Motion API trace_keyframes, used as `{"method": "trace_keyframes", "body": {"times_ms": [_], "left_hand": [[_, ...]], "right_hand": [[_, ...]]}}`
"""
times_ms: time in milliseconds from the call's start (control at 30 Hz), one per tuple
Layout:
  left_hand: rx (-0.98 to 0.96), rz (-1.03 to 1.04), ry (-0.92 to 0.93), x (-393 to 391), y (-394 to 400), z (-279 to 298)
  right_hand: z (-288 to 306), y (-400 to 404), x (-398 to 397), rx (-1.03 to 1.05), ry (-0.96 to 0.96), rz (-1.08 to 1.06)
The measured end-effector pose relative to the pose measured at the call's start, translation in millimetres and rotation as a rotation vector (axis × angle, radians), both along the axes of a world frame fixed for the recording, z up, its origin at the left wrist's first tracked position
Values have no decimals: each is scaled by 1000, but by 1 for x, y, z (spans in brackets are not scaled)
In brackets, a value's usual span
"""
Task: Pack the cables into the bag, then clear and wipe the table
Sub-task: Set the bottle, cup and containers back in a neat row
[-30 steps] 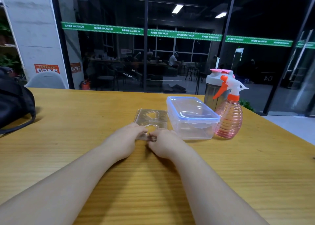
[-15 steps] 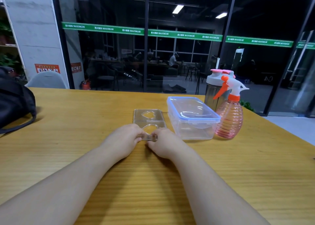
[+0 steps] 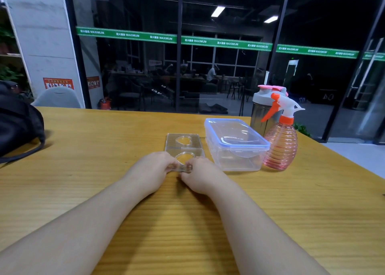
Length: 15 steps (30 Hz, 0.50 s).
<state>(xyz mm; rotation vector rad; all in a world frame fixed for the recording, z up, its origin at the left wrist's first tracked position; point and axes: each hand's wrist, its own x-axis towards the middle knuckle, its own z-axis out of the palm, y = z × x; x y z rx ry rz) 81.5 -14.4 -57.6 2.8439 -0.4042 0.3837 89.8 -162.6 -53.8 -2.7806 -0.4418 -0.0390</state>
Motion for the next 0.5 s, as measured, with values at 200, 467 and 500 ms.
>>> {"method": "trace_keyframes", "body": {"times_ms": [200, 467, 500], "left_hand": [[-38, -8, -24, -1, 1, -2], [-181, 65, -172, -5, 17, 11], [-204, 93, -207, -6, 21, 15]], "right_hand": [[1, -1, -1, 59, -15, 1], [8, 0, -5, 304, -208, 11], [9, 0, -6, 339, -252, 14]]}}
